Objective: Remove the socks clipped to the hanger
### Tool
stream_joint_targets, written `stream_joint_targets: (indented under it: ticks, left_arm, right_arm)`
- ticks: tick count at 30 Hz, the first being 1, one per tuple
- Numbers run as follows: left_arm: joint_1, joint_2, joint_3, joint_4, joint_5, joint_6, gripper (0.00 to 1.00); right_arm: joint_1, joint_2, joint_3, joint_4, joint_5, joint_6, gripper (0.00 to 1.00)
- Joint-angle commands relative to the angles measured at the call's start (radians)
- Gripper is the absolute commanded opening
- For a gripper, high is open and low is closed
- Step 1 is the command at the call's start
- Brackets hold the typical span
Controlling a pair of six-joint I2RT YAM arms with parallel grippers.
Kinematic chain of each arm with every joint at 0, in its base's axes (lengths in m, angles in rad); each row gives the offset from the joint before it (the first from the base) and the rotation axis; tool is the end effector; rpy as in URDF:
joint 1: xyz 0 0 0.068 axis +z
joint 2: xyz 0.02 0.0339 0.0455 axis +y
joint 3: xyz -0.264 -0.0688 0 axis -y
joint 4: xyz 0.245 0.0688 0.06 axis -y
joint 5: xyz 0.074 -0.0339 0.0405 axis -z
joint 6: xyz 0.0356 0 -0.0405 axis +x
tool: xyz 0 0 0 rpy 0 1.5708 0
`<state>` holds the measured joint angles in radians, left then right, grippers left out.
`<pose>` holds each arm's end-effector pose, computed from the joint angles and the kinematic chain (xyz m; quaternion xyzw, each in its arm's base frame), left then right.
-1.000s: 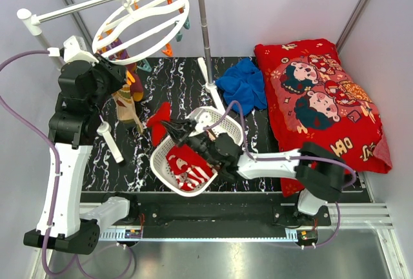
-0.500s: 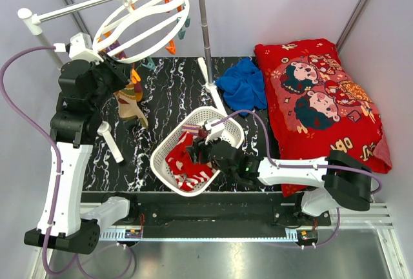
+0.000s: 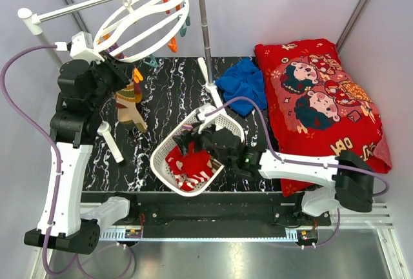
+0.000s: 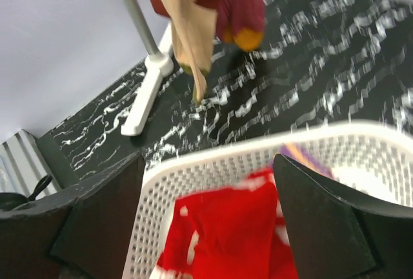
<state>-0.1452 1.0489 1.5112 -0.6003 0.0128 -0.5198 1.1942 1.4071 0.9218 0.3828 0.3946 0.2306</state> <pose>0.1874 -0.0279 0.4903 -0.1363 0.7418 -0.2189 0.6191 0.1333 0.3000 0.3018 -0.2210 0.7060 0.3193 0.5923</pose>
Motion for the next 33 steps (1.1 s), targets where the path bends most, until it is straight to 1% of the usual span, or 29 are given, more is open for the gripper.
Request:
stream_joint_targets:
  ticks: [1,2,4,8,10,12,13,19,23,24,26,27,30,31,33]
  left_arm:
    - [0.004,-0.015,0.004,0.096,0.076,0.024,0.18]
    - [0.004,-0.013,0.006,0.094,0.087,0.029,0.18]
    - [0.004,-0.013,0.007,0.097,0.101,0.032,0.19]
    - [0.004,-0.013,0.007,0.109,0.144,0.03,0.2]
    - [0.004,-0.009,0.009,0.122,0.168,0.029,0.2]
    - [0.004,-0.009,0.014,0.122,0.18,0.03,0.21]
    - [0.004,-0.01,0.014,0.125,0.176,0.03,0.21]
    - [0.004,-0.016,0.007,0.157,0.206,0.007,0.22]
    - [0.004,-0.02,-0.002,0.166,0.22,0.0,0.22]
    - [0.004,-0.02,-0.006,0.168,0.222,0.001,0.22]
    - [0.004,-0.026,-0.011,0.166,0.217,0.001,0.22]
    - [0.004,-0.026,-0.013,0.165,0.219,0.001,0.23]
    - [0.004,-0.029,-0.005,0.148,0.219,0.004,0.26]
    - [0.004,-0.029,0.007,0.139,0.211,0.009,0.3]
    - [0.004,-0.032,0.014,0.114,0.199,0.012,0.35]
  right_arm:
    - [-0.065,0.088,0.144,0.137,-0.193,-0.207,0.9]
    - [-0.074,0.13,0.166,0.162,-0.239,-0.224,0.9]
    - [-0.093,0.176,0.227,0.183,-0.282,-0.264,0.89]
    - [-0.133,0.318,0.337,0.218,-0.381,-0.335,0.89]
    - [-0.142,0.39,0.399,0.229,-0.426,-0.35,0.89]
    - [-0.156,0.432,0.437,0.27,-0.45,-0.359,0.88]
    - [-0.159,0.478,0.449,0.307,-0.476,-0.361,0.88]
    - [-0.168,0.639,0.531,0.488,-0.51,-0.335,0.87]
    - [-0.17,0.74,0.632,0.481,-0.493,-0.336,0.85]
    - [-0.17,0.757,0.679,0.469,-0.482,-0.339,0.83]
    - [-0.17,0.791,0.727,0.41,-0.462,-0.333,0.69]
    - [-0.168,0.794,0.748,0.397,-0.465,-0.33,0.49]
    - [-0.17,0.761,0.706,0.415,-0.468,-0.313,0.27]
    - [-0.17,0.727,0.691,0.427,-0.461,-0.309,0.15]
    - [-0.17,0.692,0.64,0.433,-0.45,-0.298,0.0]
